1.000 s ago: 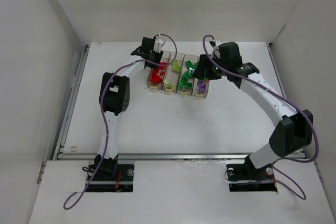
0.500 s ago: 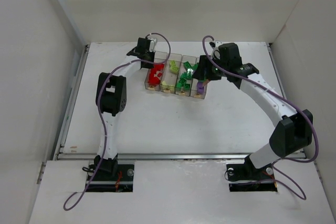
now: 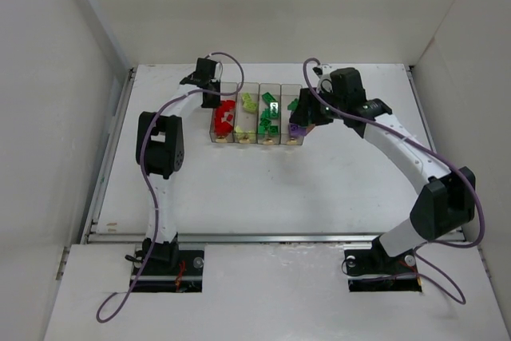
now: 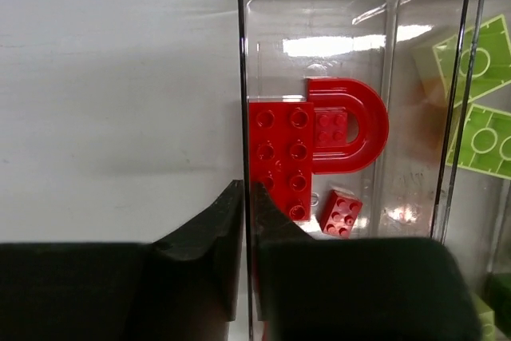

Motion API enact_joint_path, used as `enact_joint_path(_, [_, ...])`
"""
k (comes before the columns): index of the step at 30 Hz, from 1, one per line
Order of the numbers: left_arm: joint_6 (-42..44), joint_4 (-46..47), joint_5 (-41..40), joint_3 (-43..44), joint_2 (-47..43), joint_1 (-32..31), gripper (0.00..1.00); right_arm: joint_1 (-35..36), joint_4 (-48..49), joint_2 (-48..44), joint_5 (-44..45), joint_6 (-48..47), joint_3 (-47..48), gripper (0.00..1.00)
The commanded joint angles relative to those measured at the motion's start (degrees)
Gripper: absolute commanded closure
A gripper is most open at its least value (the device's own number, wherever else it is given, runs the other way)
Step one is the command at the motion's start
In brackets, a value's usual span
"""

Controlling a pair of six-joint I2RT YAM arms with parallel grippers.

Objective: Sort the legos into containers by color

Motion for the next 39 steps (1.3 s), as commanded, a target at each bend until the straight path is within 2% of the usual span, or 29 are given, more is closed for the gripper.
enact_joint_path(1, [-1.14,-4.88,-0.65,2.25,-1.19,-0.05,0.72,1.36,4.64,-3.59,-5.12,-4.64,-0.22,1.00])
enact_joint_path(2, [-1.14,-4.88,-0.13,2.25,-1.19,-0.05,0.72,1.36,4.64,-3.59,-5.13,-5.35,-0.22,1.00])
enact_joint_path(3, [-0.62,-4.88,-0.12,2.25,-1.19,-0.05,0.60,1.36,4.64,-3.59,-6.70,-6.05,-0.22,1.00])
enact_joint_path(4, [-0.61,-4.88,-0.12,2.25,-1.19,-0.05,0.44,1.36,4.64,-4.11,-7.41,-7.45,-0.22,1.00])
enact_joint_path(5, [0.08,-4.88,-0.12,2.25,-1.71,-0.05,0.39,1.36,4.64,-4.12,-8.11,-8.25,-0.22,1.00])
enact_joint_path(11, [2.10,-5.59,-0.83,5.75,-2.85,-0.05,0.38,1.36,3.32,-4.12,-12.95,-12.03,0.84,1.00])
enact_joint_path(15, [5.62,-6.38,-2.41,7.17,-6.01,-1.63,0.41,1.36,3.32,-4.64,-14.18,-14.92,0.84,1.00])
enact_joint_path(19, [15.89,-3.49,-3.29,7.17,-12.85,-3.48,0.38,1.36,2.62,-4.65,-14.71,-17.30,1.36,1.00])
enact_joint_path(20, [21.91,-2.78,-1.89,6.38,-14.27,-4.18,0.37,1.36,1.92,-4.65,-14.71,-17.31,1.36,1.00])
enact_joint_path(21, [25.28,-2.08,0.30,5.85,-15.76,-4.18,0.36,1.36,1.92,-4.65,-15.32,-18.09,1.97,1.00])
enact_joint_path(23, [32.31,-0.94,10.82,3.22,-21.19,-4.18,0.35,1.36,1.92,-4.65,-15.33,-19.50,1.98,1.00])
enact_joint_path(24, [40.00,-2.06,20.70,2.34,-24.62,-4.18,0.35,1.36,1.92,-5.17,-15.85,-20.37,1.98,1.00])
enact_joint_path(25, [44.61,-2.07,20.79,2.33,-24.65,-4.18,0.35,1.36,1.39,-5.17,-15.85,-20.91,1.98,1.00])
enact_joint_path(26, [48.57,-7.21,30.98,3.38,-26.65,-4.18,0.33,1.36,1.39,-5.17,-15.85,-21.43,1.98,1.00])
enact_joint_path(27, [52.61,-10.91,36.04,4.95,-27.20,-4.18,0.33,1.97,1.39,-5.17,-15.24,-21.96,1.98,1.00])
enact_joint_path(28, [61.44,-15.13,40.70,6.88,-27.20,-4.18,0.32,1.98,0.78,-5.17,-15.24,-22.57,2.50,1.00])
enact_joint_path(29, [66.22,-23.61,48.23,10.38,-27.20,-4.18,0.32,2.59,0.25,-5.70,-14.72,-23.89,2.51,1.00])
enact_joint_path(30, [70.10,-27.00,50.92,11.99,-27.20,-4.18,0.30,2.59,0.25,-5.70,-14.71,-24.42,3.11,1.00])
enact_joint_path(33, [74.17,-32.90,56.46,14.46,-28.25,-5.67,0.22,3.73,-0.37,-6.75,-14.10,-25.48,3.65,1.00])
enact_joint_path(35, [77.07,-35.20,57.09,14.46,-28.87,-8.31,0.21,4.34,0.24,-7.63,-14.10,-26.10,2.95,1.00])
enact_joint_path(37, [81.89,-37.83,56.14,10.96,-30.97,-10.59,0.19,4.35,1.30,-9.47,-14.10,-26.10,2.07,1.00])
enact_joint_path(39, [81.92,-38.37,55.51,9.11,-31.68,-13.06,0.18,4.35,2.08,-11.49,-14.62,-26.10,1.37,1.00])
